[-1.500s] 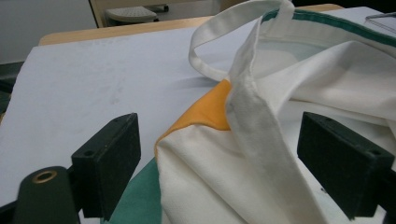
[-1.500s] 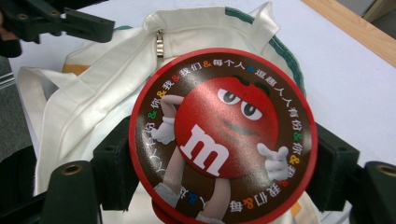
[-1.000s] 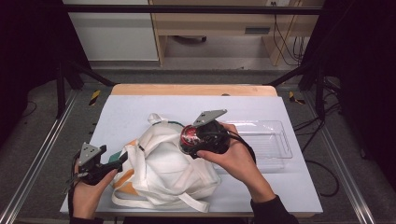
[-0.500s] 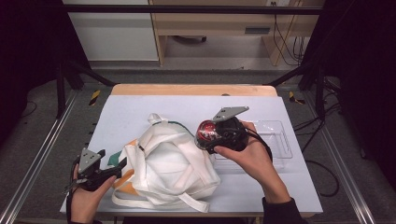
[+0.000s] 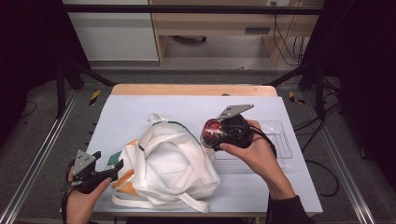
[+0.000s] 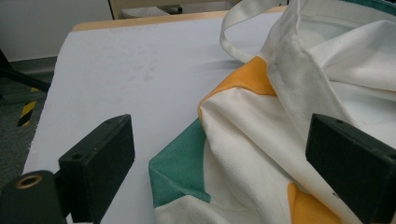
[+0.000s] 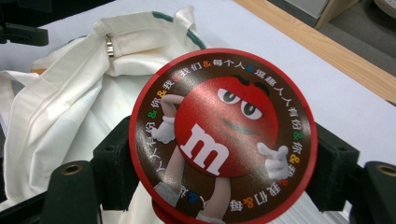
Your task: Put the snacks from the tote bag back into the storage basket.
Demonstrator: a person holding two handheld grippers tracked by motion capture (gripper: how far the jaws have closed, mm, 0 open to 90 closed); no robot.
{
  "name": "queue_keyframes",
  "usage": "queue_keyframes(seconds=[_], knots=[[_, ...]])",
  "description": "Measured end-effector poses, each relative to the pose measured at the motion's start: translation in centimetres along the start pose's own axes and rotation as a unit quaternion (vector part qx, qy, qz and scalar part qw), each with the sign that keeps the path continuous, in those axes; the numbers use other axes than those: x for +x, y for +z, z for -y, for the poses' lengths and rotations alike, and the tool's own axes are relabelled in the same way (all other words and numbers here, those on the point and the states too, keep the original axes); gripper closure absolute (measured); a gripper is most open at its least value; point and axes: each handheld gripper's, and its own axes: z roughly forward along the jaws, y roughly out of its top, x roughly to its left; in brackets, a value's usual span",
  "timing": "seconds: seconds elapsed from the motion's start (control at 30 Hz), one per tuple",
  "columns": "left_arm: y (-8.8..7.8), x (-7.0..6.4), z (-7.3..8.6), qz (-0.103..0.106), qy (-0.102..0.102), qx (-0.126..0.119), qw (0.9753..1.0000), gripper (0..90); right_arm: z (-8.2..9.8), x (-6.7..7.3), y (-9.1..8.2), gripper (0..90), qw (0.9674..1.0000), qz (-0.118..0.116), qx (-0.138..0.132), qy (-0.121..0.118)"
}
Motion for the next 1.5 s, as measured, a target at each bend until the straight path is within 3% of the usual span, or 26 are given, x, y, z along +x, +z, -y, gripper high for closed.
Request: queue_keyframes(seconds=[0.1,0.37,0.63,1.13,1.5], knots=[[0.0,0.1,-0.1,0.002,0.000,-0.002,1.0000,7.8,0.1,-0.5,-0.3,26.0,1.0000,0.005,0.002,-0.002],[0.0,0.5,0.4,0.000,-0.002,0.002,1.0000,7.7,0.6,-3.3,-2.1,26.0,0.9996,0.022,0.009,-0.017],[0.0,0.7,0.5,-0.003,-0.003,0.001,1.0000,7.7,0.9,-4.5,-3.2,26.0,0.9993,0.030,0.011,-0.022],[-0.1,1.0,0.6,-0.005,-0.005,-0.002,1.0000,7.7,1.2,-6.4,-2.6,26.0,0.9989,0.026,0.024,-0.030],[-0.2,1.1,0.6,-0.009,-0.001,-0.008,0.9999,7.5,1.5,-7.7,-0.7,26.0,0.9980,0.018,0.046,-0.039]])
